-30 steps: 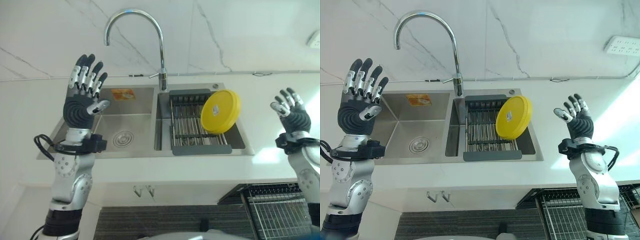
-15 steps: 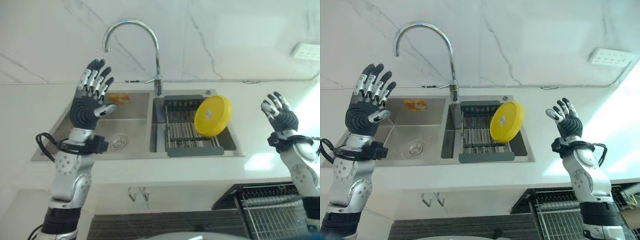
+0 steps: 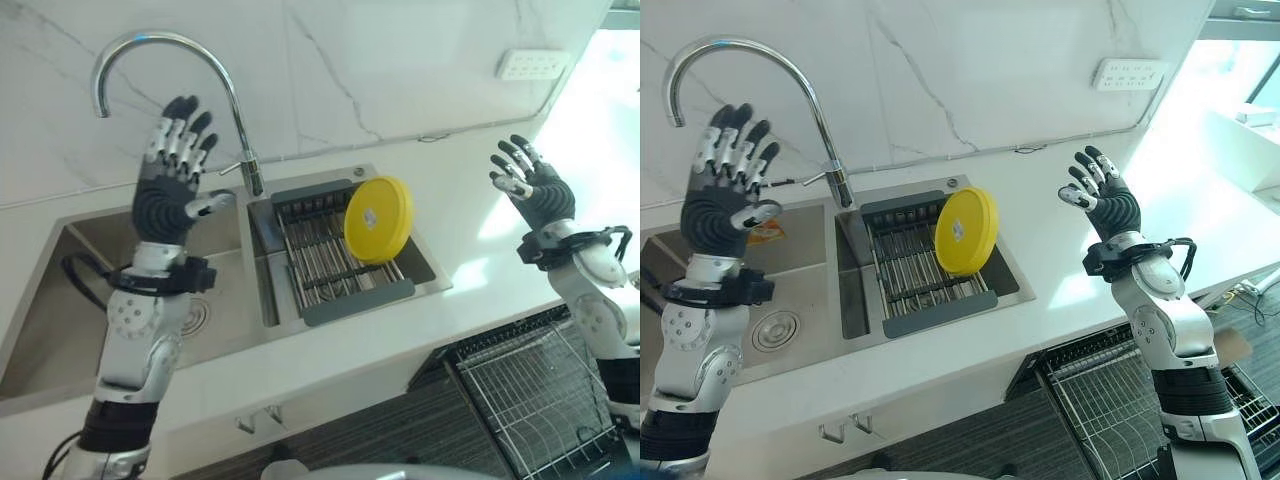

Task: Place the dishes in the dishwasher.

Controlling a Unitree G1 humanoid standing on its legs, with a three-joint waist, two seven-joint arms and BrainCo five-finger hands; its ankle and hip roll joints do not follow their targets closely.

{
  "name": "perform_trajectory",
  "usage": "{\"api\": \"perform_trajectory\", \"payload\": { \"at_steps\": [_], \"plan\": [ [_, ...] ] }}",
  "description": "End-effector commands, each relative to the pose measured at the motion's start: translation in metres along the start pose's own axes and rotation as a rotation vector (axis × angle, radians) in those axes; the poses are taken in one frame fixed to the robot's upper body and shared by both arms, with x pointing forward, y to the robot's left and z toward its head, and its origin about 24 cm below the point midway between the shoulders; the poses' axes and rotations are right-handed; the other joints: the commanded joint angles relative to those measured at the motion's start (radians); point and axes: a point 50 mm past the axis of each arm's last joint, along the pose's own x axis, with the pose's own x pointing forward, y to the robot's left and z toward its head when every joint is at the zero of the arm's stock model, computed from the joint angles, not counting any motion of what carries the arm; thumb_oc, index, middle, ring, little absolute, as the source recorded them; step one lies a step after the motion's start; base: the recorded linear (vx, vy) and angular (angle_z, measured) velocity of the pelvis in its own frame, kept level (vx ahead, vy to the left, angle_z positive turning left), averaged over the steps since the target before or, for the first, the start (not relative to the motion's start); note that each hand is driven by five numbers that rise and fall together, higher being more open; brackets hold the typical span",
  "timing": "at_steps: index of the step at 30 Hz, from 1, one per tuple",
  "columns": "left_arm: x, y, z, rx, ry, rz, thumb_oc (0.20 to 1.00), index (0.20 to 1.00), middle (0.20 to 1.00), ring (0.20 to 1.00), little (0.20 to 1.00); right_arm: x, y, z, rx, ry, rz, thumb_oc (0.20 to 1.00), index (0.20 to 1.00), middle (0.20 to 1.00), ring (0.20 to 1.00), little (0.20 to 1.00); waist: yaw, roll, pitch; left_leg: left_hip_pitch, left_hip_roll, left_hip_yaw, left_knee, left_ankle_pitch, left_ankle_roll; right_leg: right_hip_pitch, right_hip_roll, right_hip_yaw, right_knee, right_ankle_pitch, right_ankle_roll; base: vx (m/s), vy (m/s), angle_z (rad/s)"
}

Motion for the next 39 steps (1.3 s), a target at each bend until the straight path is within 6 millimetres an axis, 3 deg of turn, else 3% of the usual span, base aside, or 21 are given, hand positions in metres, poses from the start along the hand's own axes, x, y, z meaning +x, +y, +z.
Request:
{"api": "perform_trajectory", "payload": {
  "at_steps": [1, 9, 19, 23, 39],
  "plan": [
    [0.016, -0.006, 0.020, 0.033, -0.104, -0.087, 1.000, 1.000, 1.000, 1.000, 1.000, 0.005, 0.005, 0.021, -0.067, -0.057, 0.035, 1.000, 1.000, 1.000, 1.000, 1.000, -0.007, -0.018, -0.038, 0.055, 0.054, 0.062, 0.003, -0.023, -0.040, -0.015, -0.050, -0.032, 0.003, 0.014, 0.026, 0.00, 0.000, 0.00],
    [0.023, -0.010, 0.021, 0.051, -0.095, -0.116, 1.000, 1.000, 1.000, 1.000, 1.000, 0.023, 0.005, -0.004, -0.026, 0.092, 0.004, 1.000, 1.000, 1.000, 1.000, 1.000, 0.019, -0.021, -0.043, 0.047, 0.052, 0.021, 0.003, -0.020, -0.046, 0.000, -0.060, -0.077, 0.003, 0.013, 0.028, 0.03, -0.013, 0.16],
    [0.022, -0.002, 0.021, 0.063, -0.075, -0.095, 1.000, 1.000, 1.000, 1.000, 1.000, 0.037, -0.008, -0.025, 0.038, 0.201, -0.083, 1.000, 1.000, 1.000, 1.000, 1.000, 0.064, -0.021, -0.044, 0.042, 0.054, -0.007, 0.003, -0.014, -0.051, 0.018, -0.054, -0.102, 0.003, 0.003, 0.020, 0.02, 0.001, 0.09],
    [0.019, -0.002, 0.020, 0.055, -0.064, -0.097, 1.000, 1.000, 1.000, 1.000, 1.000, 0.034, -0.011, -0.028, 0.042, 0.210, -0.097, 1.000, 1.000, 1.000, 1.000, 1.000, 0.068, -0.019, -0.042, 0.044, 0.053, -0.013, 0.003, -0.014, -0.051, 0.025, -0.051, -0.102, 0.003, 0.001, 0.019, 0.01, 0.000, 0.00],
    [0.018, 0.000, 0.016, 0.041, -0.037, -0.095, 1.000, 1.000, 1.000, 1.000, 1.000, 0.033, 0.003, -0.047, 0.329, 0.279, 0.049, 1.000, 1.000, 1.000, 1.000, 1.000, 0.082, -0.019, -0.045, 0.053, 0.046, -0.022, 0.003, -0.019, -0.053, 0.039, -0.054, -0.116, 0.003, -0.005, 0.020, 0.00, 0.000, 0.00]
  ]
}}
